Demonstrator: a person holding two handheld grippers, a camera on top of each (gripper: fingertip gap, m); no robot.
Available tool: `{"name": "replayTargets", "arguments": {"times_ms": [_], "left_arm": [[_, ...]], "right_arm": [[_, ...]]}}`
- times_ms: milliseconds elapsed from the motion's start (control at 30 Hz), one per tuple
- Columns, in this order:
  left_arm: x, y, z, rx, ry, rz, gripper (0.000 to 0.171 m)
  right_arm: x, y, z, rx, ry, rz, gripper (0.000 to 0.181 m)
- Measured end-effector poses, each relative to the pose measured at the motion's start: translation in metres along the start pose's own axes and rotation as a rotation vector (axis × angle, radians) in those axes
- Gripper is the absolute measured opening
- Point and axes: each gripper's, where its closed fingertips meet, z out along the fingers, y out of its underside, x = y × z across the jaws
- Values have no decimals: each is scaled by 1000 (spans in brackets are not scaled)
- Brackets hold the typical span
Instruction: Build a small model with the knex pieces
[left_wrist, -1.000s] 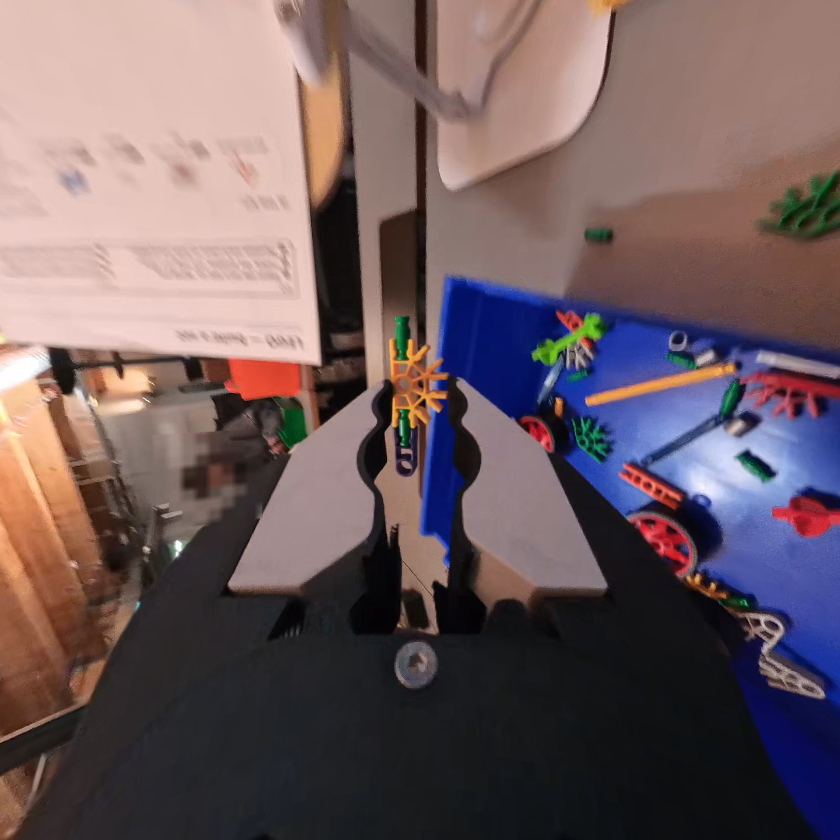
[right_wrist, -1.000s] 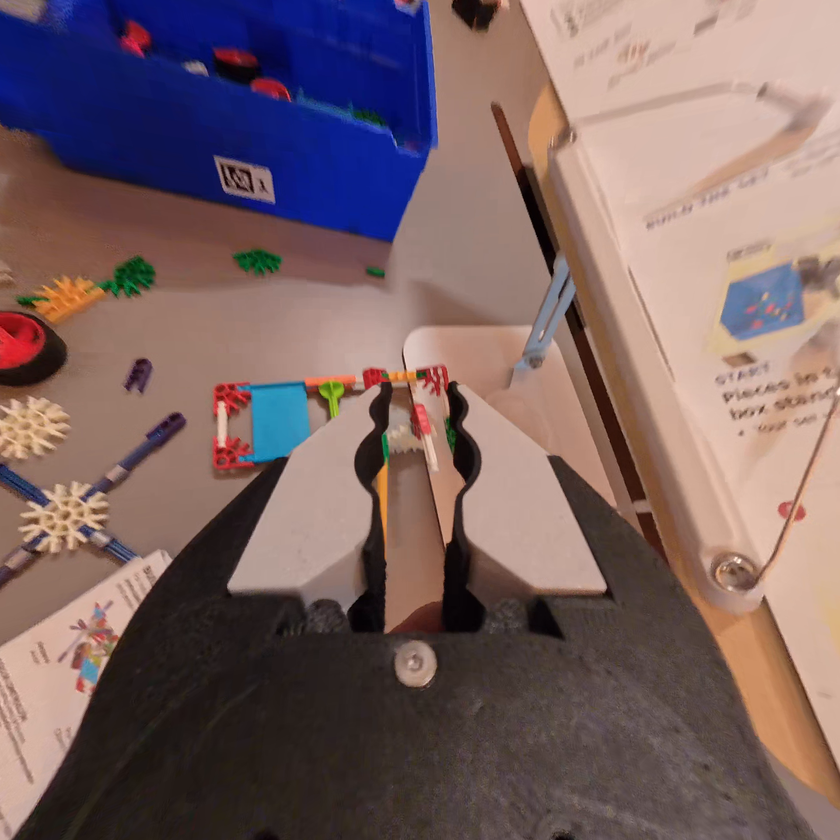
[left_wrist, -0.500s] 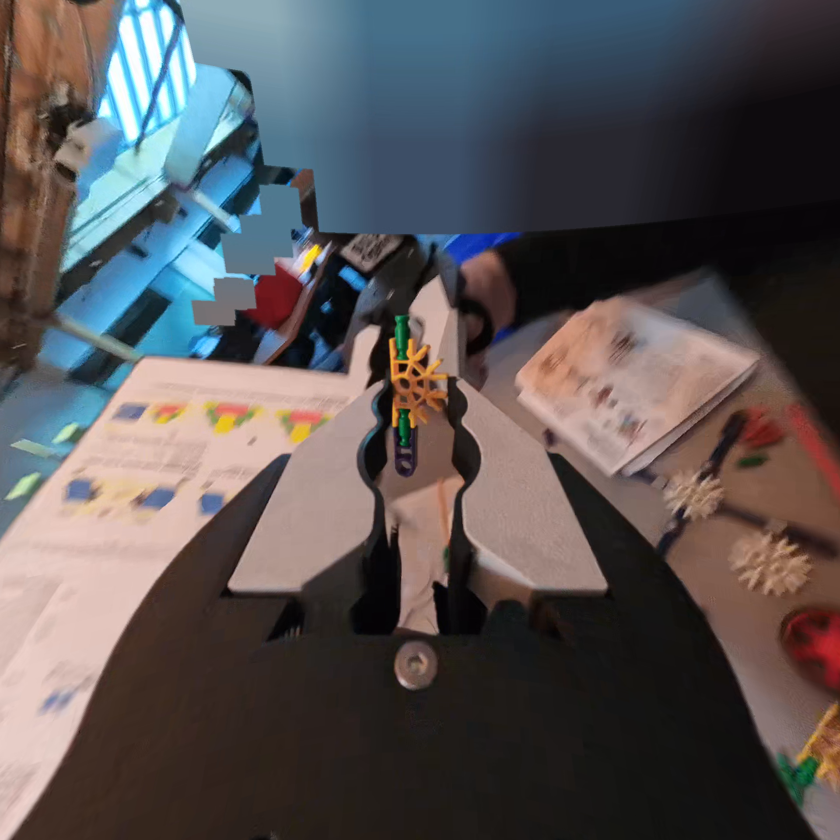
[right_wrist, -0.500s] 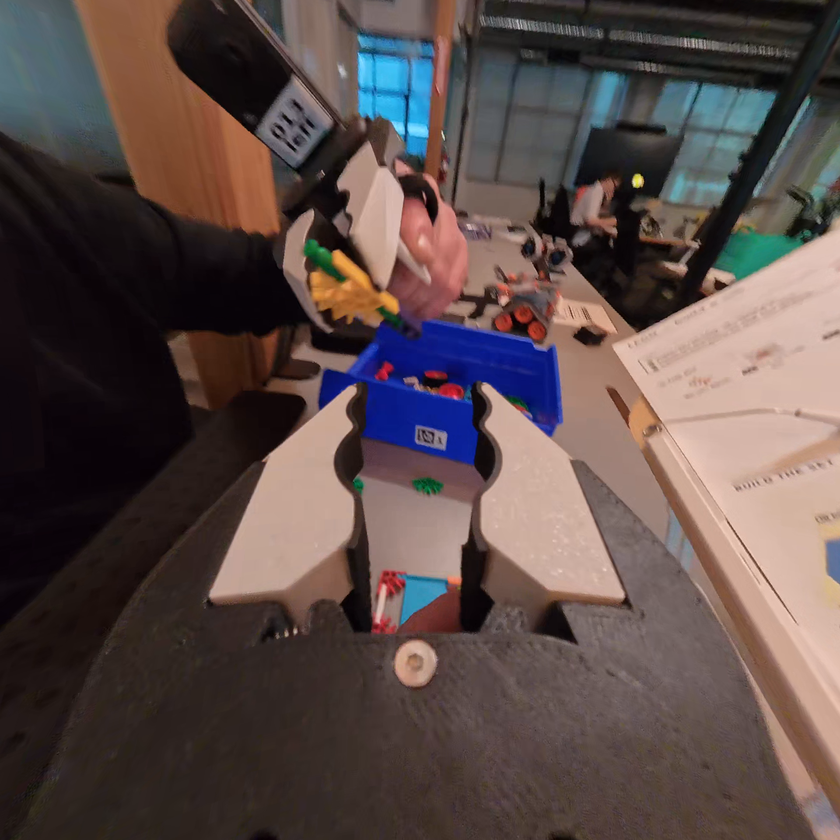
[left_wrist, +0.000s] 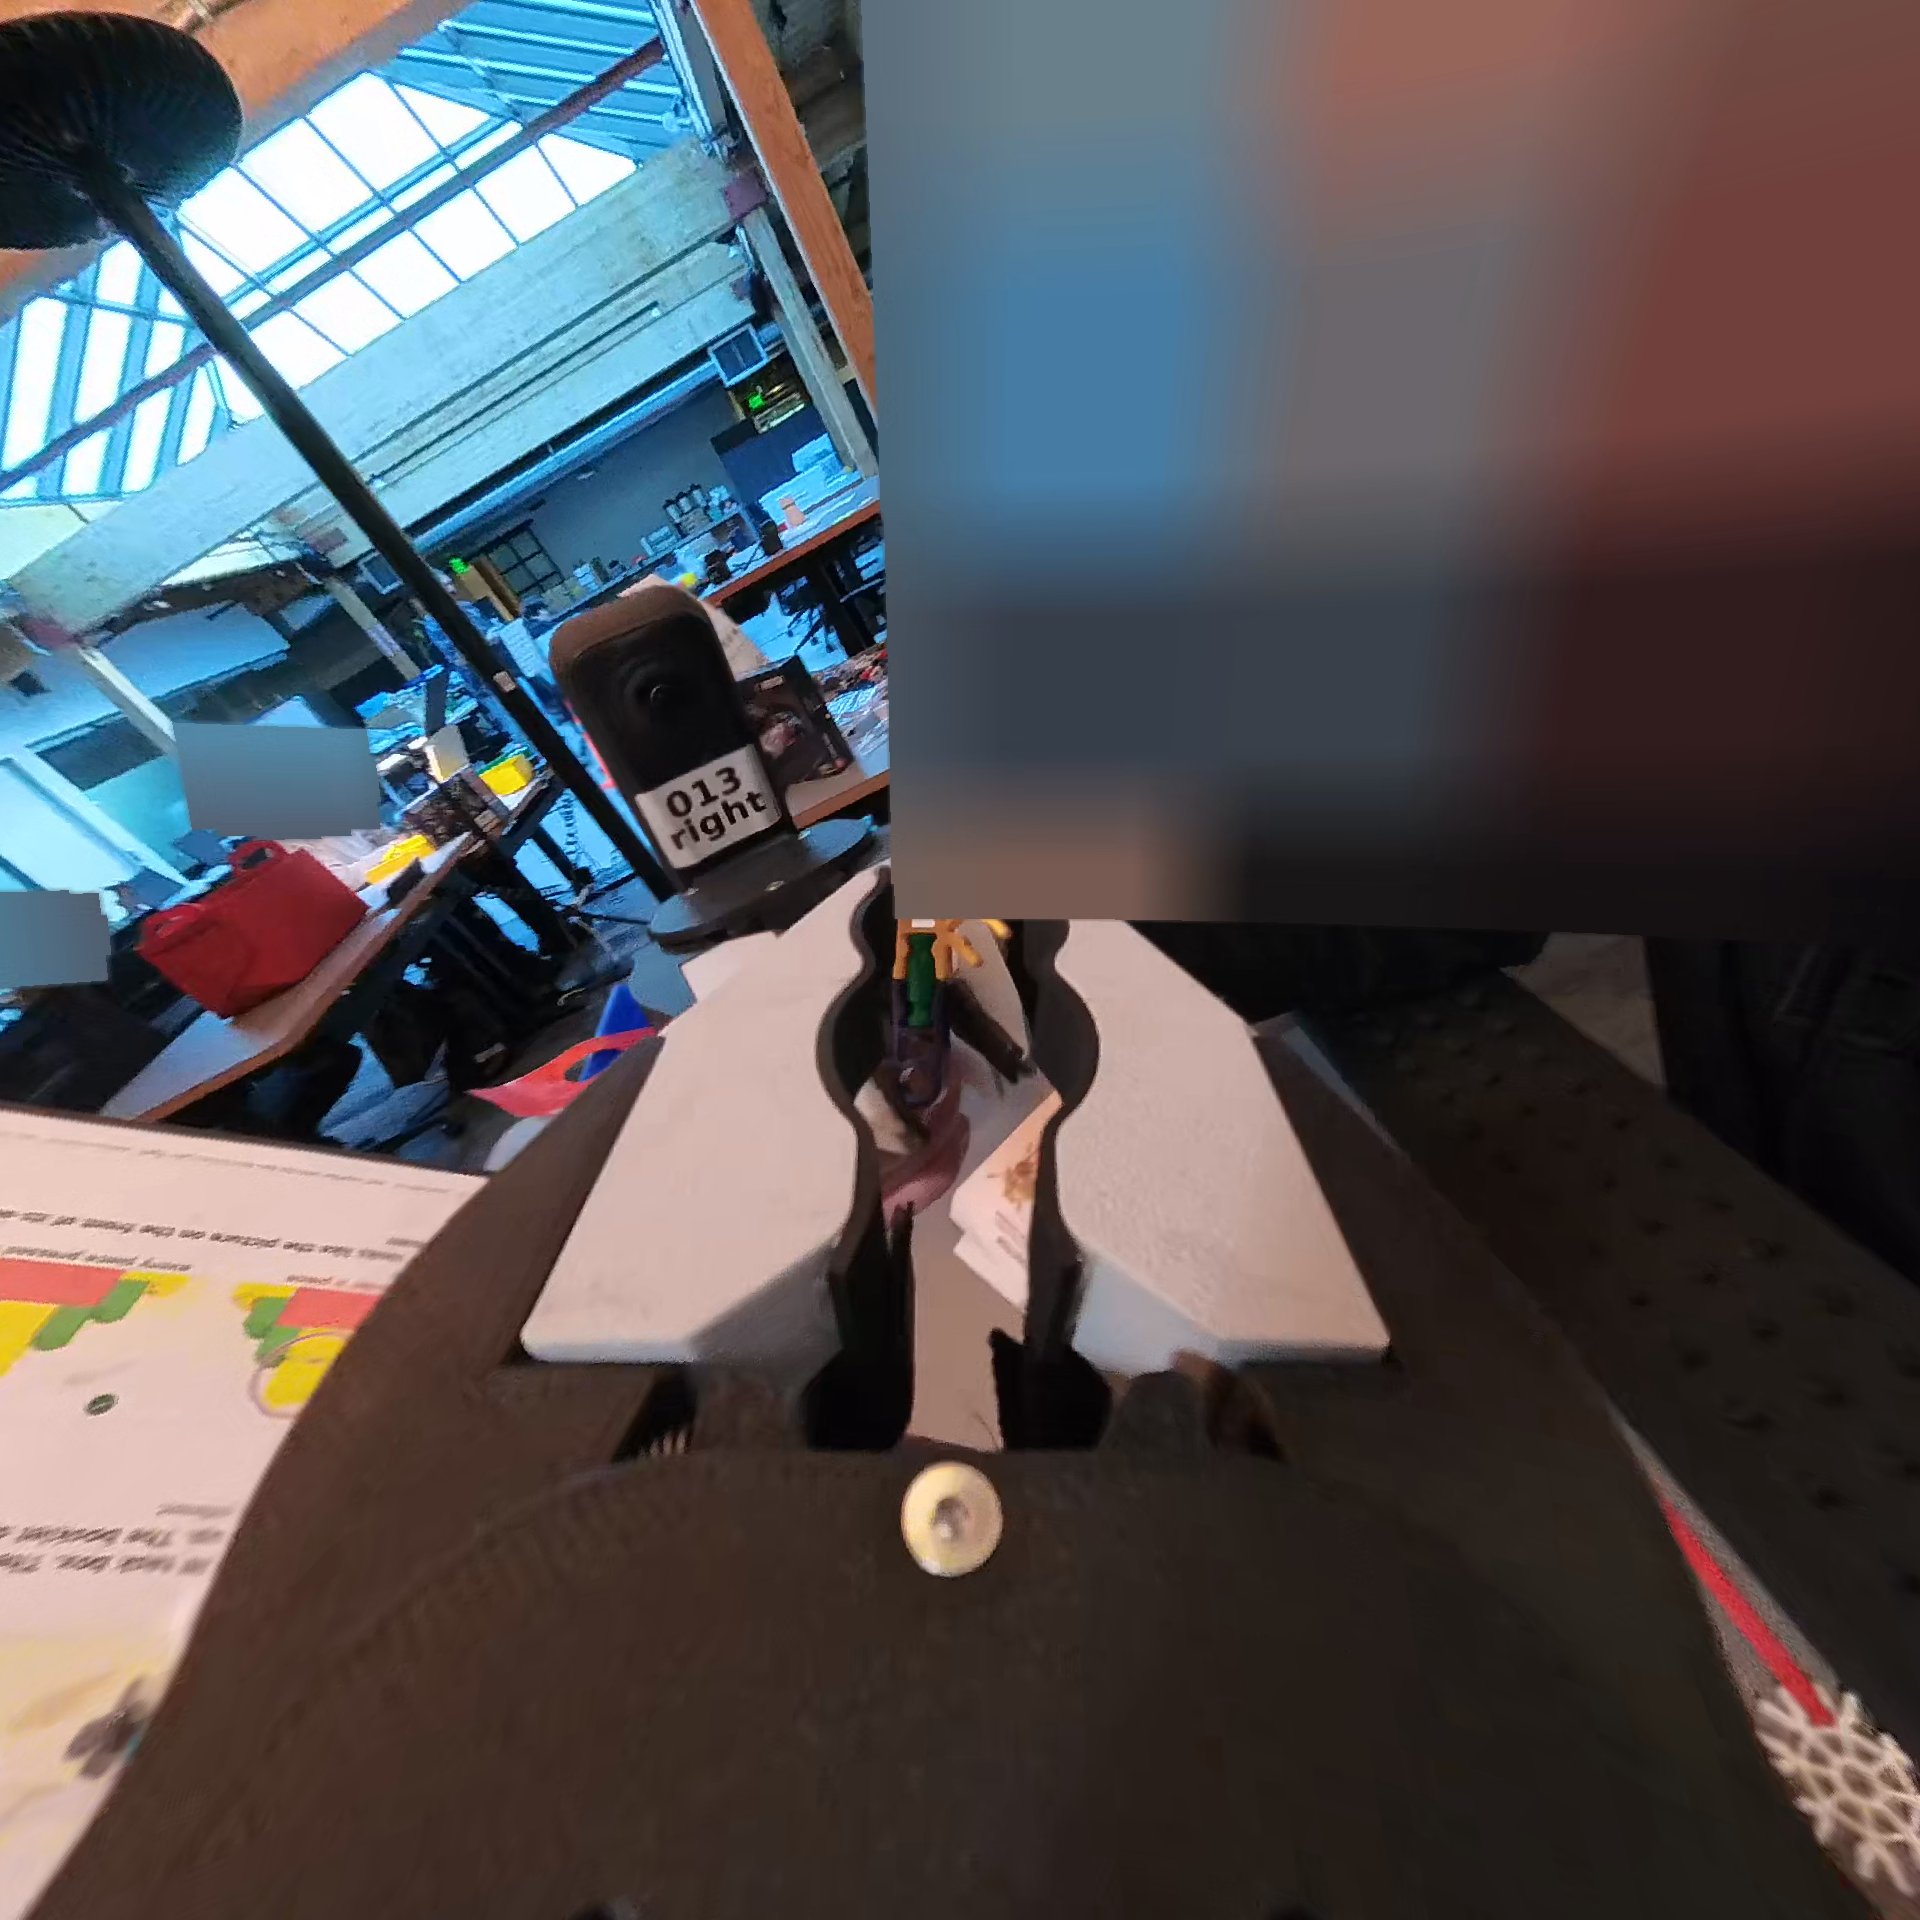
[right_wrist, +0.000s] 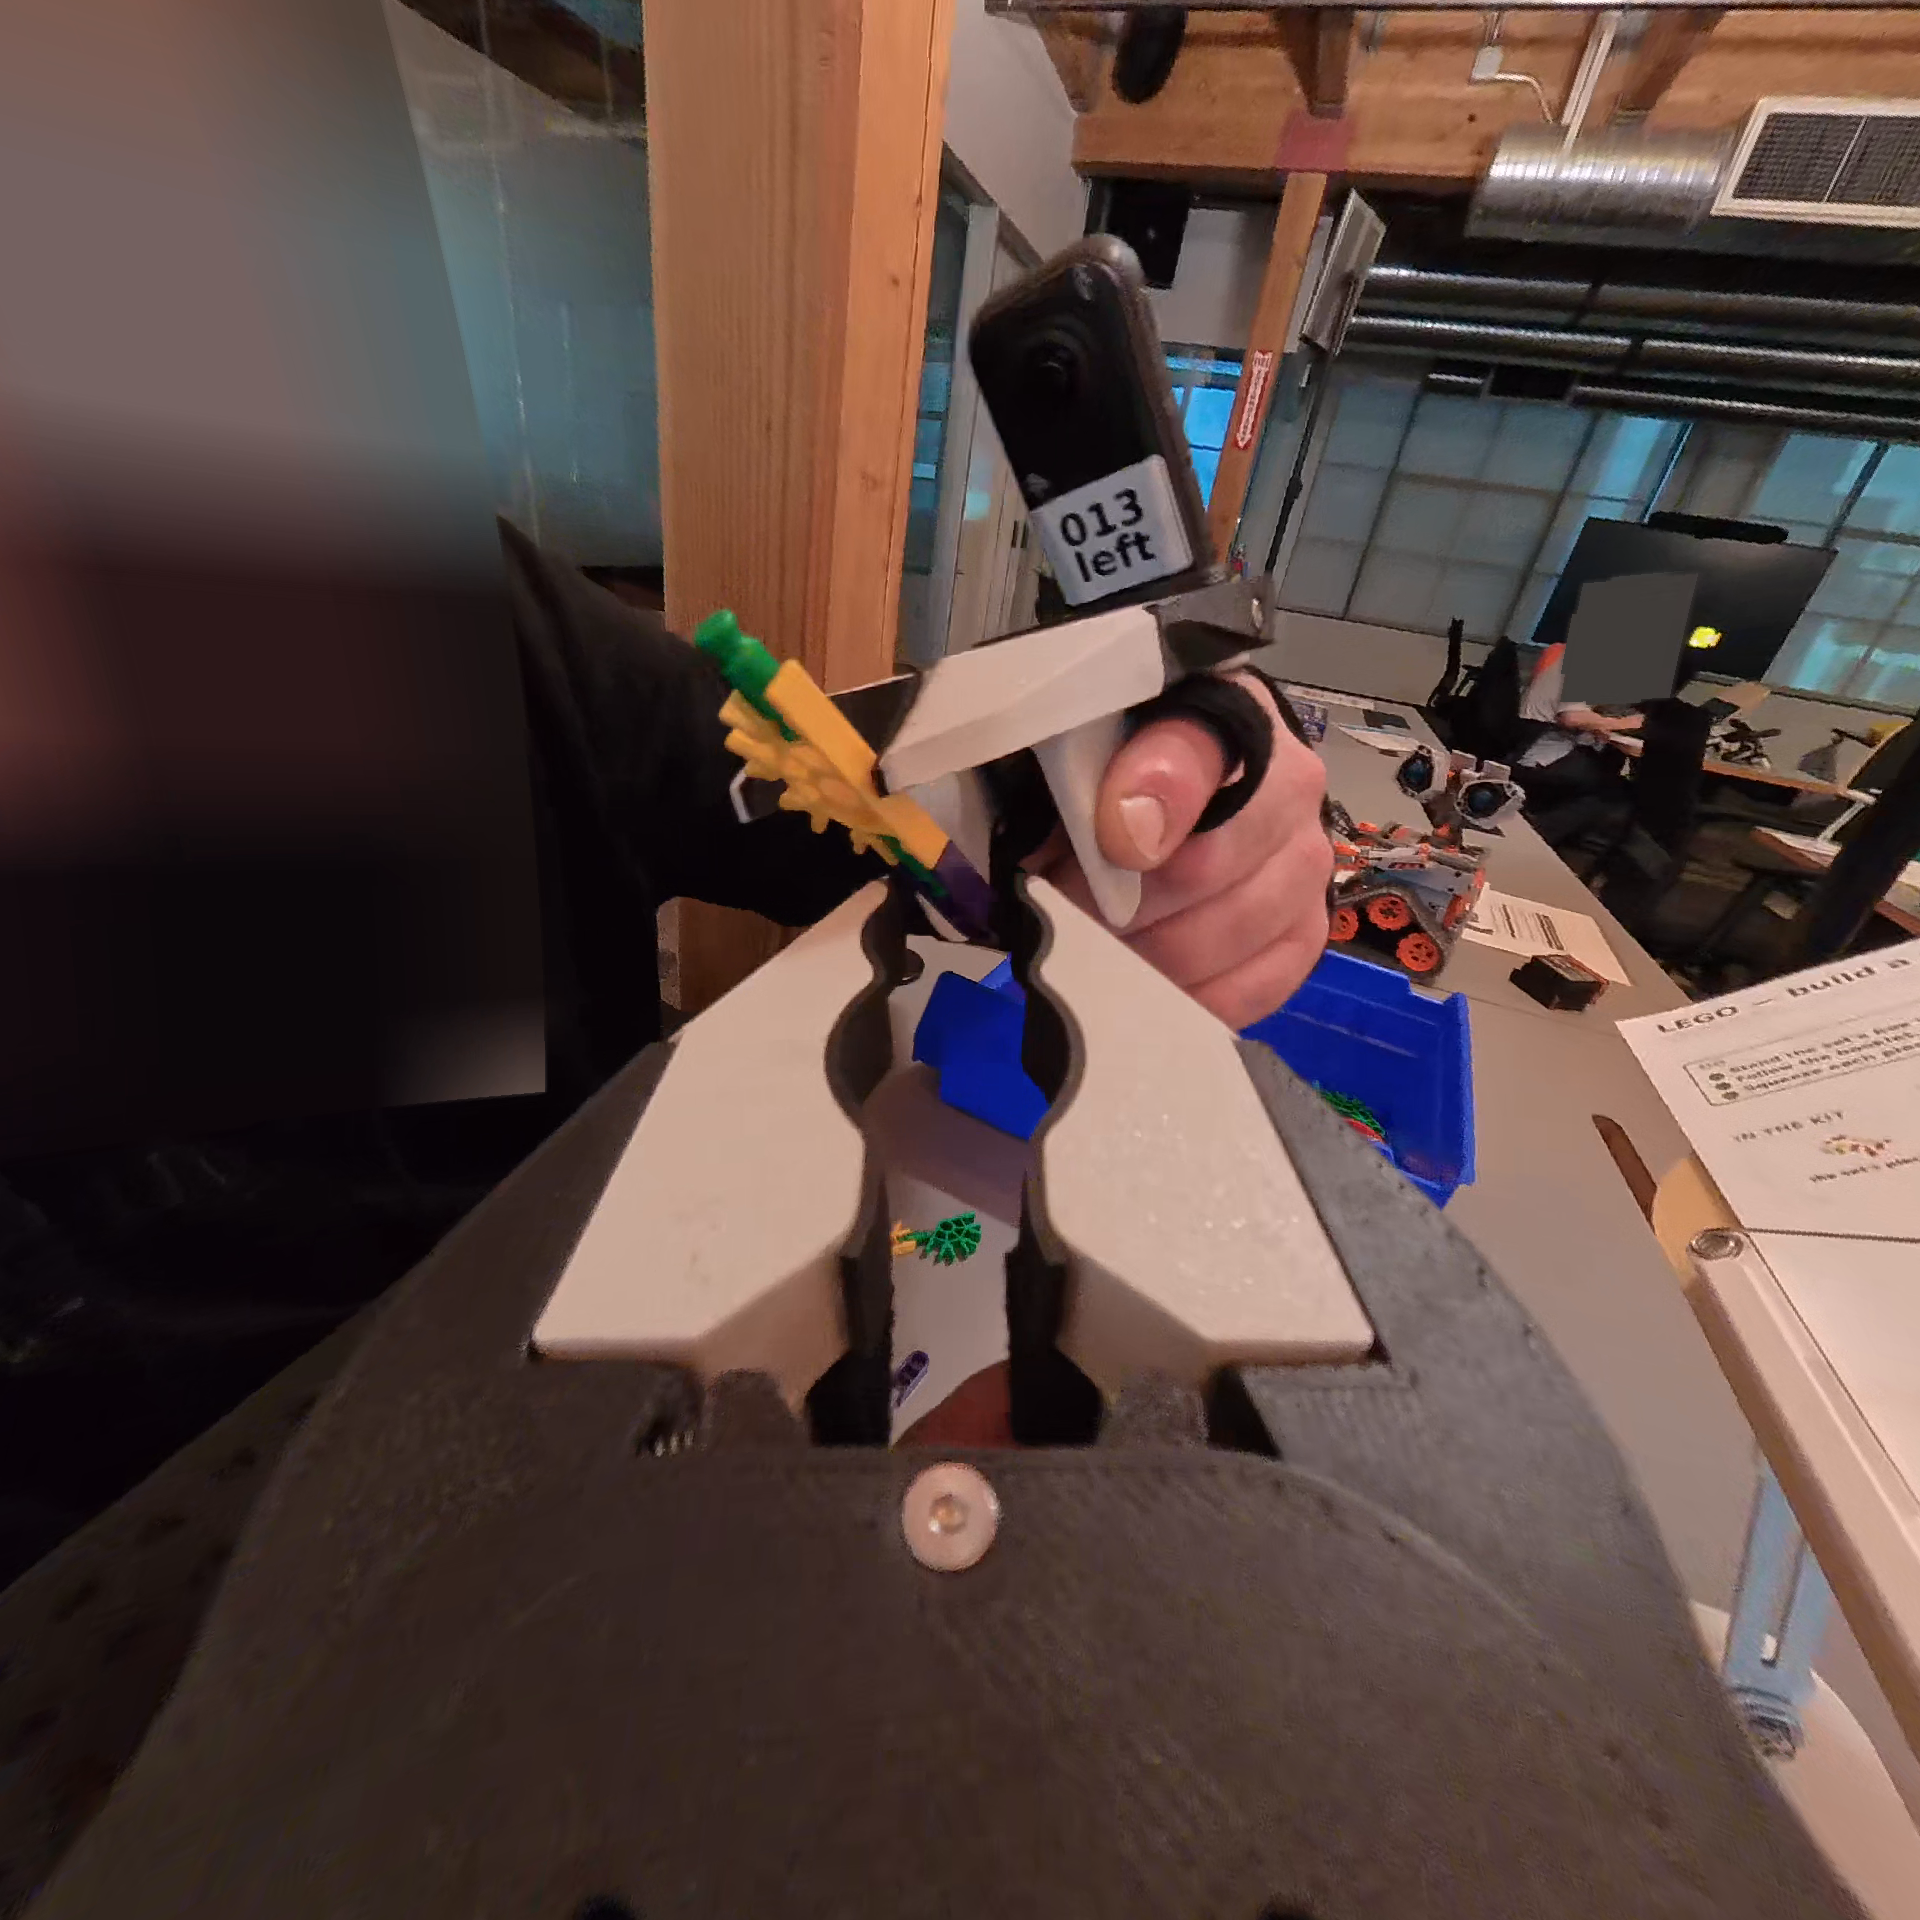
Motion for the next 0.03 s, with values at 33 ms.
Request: {"name": "replayTargets", "arguments": {"times_ms": [33], "left_arm": [[0,0,0,13,9,-19,21]], "right_arm": [[-1,-2,0,11,-7,6,18]]}}
